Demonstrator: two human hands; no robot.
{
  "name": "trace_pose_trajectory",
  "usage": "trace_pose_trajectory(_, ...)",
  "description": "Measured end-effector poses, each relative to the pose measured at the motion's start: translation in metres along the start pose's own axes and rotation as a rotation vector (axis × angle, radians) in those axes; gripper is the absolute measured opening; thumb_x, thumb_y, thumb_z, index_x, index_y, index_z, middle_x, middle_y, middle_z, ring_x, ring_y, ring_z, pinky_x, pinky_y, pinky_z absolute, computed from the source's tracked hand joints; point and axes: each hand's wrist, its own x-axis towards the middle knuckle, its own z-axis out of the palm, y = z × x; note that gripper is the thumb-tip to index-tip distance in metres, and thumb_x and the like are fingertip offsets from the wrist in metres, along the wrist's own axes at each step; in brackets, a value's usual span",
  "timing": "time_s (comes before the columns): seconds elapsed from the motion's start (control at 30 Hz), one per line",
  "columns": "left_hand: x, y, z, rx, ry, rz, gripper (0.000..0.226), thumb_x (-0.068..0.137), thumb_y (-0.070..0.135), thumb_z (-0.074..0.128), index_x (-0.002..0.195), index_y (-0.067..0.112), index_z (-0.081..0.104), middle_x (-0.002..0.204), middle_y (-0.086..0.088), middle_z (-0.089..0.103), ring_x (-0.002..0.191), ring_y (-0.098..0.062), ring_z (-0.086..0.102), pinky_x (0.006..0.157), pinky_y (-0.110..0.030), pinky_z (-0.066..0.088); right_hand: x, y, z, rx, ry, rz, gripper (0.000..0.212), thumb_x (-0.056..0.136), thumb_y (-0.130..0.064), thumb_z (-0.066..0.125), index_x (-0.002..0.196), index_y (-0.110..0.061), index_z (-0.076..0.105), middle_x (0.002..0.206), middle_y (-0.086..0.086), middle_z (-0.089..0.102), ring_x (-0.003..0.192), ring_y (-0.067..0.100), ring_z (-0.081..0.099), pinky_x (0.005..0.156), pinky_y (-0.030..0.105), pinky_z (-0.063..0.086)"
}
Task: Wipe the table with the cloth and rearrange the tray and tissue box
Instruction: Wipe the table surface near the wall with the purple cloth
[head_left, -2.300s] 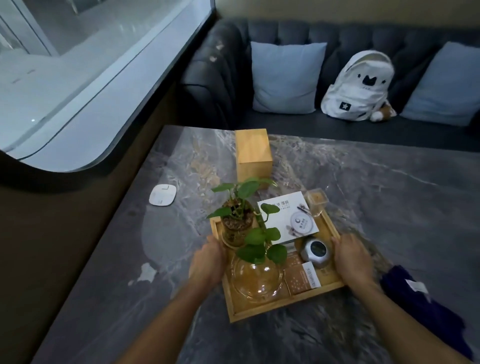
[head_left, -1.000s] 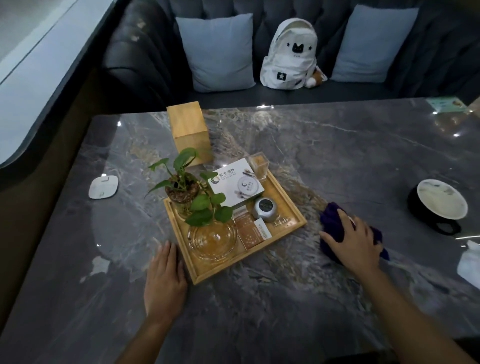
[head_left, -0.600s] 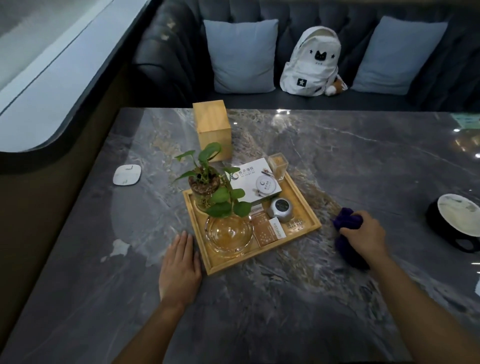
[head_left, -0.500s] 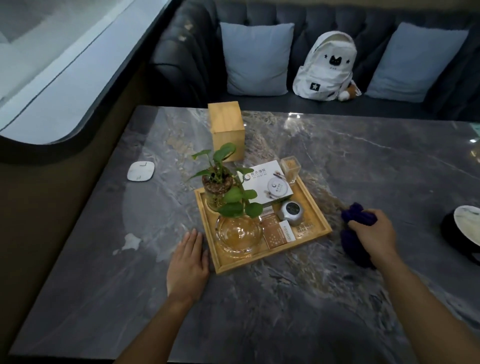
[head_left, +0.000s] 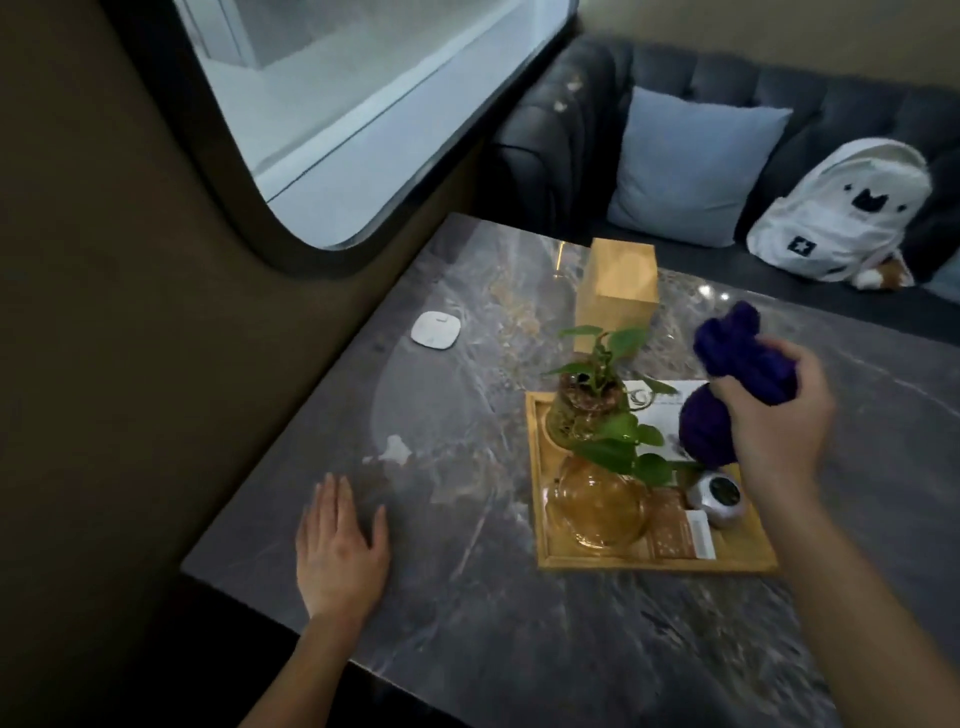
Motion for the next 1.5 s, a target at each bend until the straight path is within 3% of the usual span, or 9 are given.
trace_pose_trajectory(0.17, 0.004, -0.033, -0.001, 0.108, -0.06, -0.103, 0.074, 0.091, 0.056, 0.02, 0.148, 0.01, 0.007, 0.159, -0.005, 0.01, 0.147, -0.02, 0.004, 0.121, -0.038, 0.002, -0.025, -0.029, 0.054, -0.009, -0.239, -0.23, 0.05, 0.07, -0.001, 0.07, 0.107, -0.031, 0.053, 0.099, -0.013, 0.055, 0.091, 0.005, 0.054, 0.079, 0.024, 0.048)
trace_pose_trajectory(0.3, 0.004, -0.032, 0.002, 0.146, -0.041, -0.086, 0.08, 0.088, 0.062, 0.006, 0.148, 0.009, 0.009, 0.158, -0.007, 0.013, 0.146, -0.021, 0.007, 0.121, -0.041, 0.004, -0.045, -0.035, 0.097, -0.067, -0.41, -0.366, 0.051, 0.063, -0.011, 0.067, 0.106, -0.035, 0.054, 0.102, -0.008, 0.056, 0.098, 0.014, 0.055, 0.085, 0.037, 0.05)
trace_pose_trajectory(0.4, 0.004, -0.034, 0.003, 0.17, -0.033, -0.096, 0.097, 0.078, 0.066, -0.016, 0.146, 0.007, 0.02, 0.155, -0.01, 0.025, 0.144, -0.024, 0.019, 0.118, -0.042, 0.011, -0.055, -0.032, 0.124, -0.154, -0.501, -0.462, 0.049, 0.062, -0.011, 0.067, 0.108, -0.022, 0.058, 0.104, 0.002, 0.058, 0.097, 0.022, 0.055, 0.082, 0.029, 0.044)
trace_pose_trajectory(0.77, 0.008, -0.036, 0.0, 0.174, -0.137, -0.103, 0.072, 0.087, 0.054, 0.027, 0.134, 0.002, 0.044, 0.138, -0.014, 0.052, 0.13, -0.028, 0.047, 0.108, -0.043, 0.019, -0.03, 0.034, 0.212, -0.456, -0.86, -0.316, 0.051, 0.069, -0.006, 0.068, 0.116, -0.021, 0.055, 0.111, 0.005, 0.053, 0.108, 0.029, 0.051, 0.097, 0.041, 0.04)
trace_pose_trajectory(0.93, 0.009, -0.036, 0.001, 0.173, -0.137, -0.102, 0.071, 0.09, 0.054, 0.023, 0.133, 0.001, 0.045, 0.137, -0.016, 0.053, 0.13, -0.029, 0.047, 0.108, -0.044, 0.02, -0.014, 0.067, 0.237, -1.085, -0.964, -0.496, 0.073, 0.08, -0.052, 0.057, 0.141, -0.042, 0.018, 0.154, 0.008, 0.015, 0.142, 0.031, 0.007, 0.11, 0.055, 0.014)
trace_pose_trajectory(1.1, 0.008, -0.039, 0.002, 0.131, -0.123, -0.082, 0.069, 0.087, 0.054, 0.031, 0.133, 0.003, 0.046, 0.137, -0.013, 0.054, 0.129, -0.026, 0.048, 0.113, -0.04, 0.014, -0.009, 0.088, 0.248, -1.105, -1.049, -0.599, 0.075, 0.078, -0.066, 0.048, 0.141, -0.045, 0.012, 0.157, 0.002, 0.009, 0.144, 0.028, -0.002, 0.112, 0.058, 0.007)
trace_pose_trajectory(1.23, 0.022, -0.064, -0.013, 0.046, -0.003, -0.014, 0.059, 0.09, 0.05, 0.028, 0.119, 0.011, 0.062, 0.123, -0.004, 0.066, 0.113, -0.019, 0.063, 0.098, -0.035, 0.047, -0.01, 0.093, 0.249, -0.994, -0.97, -0.504, 0.071, 0.08, -0.056, 0.055, 0.141, -0.041, 0.02, 0.152, 0.004, 0.025, 0.142, 0.028, 0.012, 0.11, 0.063, 0.007)
trace_pose_trajectory(1.37, 0.041, -0.104, -0.028, 0.138, -0.048, -0.024, 0.065, 0.091, 0.051, 0.013, 0.145, 0.017, 0.021, 0.155, 0.003, 0.021, 0.144, -0.011, 0.015, 0.116, -0.03, 0.006, -0.025, 0.101, 0.257, -0.912, -0.763, -0.414, 0.061, 0.081, -0.039, 0.062, 0.136, -0.03, 0.037, 0.146, 0.009, 0.038, 0.14, 0.033, 0.019, 0.108, 0.069, 0.004)
trace_pose_trajectory(1.5, 0.043, -0.111, -0.019, 0.156, -0.071, -0.015, 0.067, 0.09, 0.052, 0.006, 0.146, 0.017, 0.012, 0.157, 0.001, 0.016, 0.144, -0.009, 0.009, 0.116, -0.025, -0.004, -0.034, 0.097, 0.266, -0.755, -0.685, -0.333, 0.051, 0.082, -0.023, 0.063, 0.13, -0.018, 0.048, 0.139, 0.012, 0.048, 0.139, 0.034, 0.024, 0.114, 0.059, 0.001)
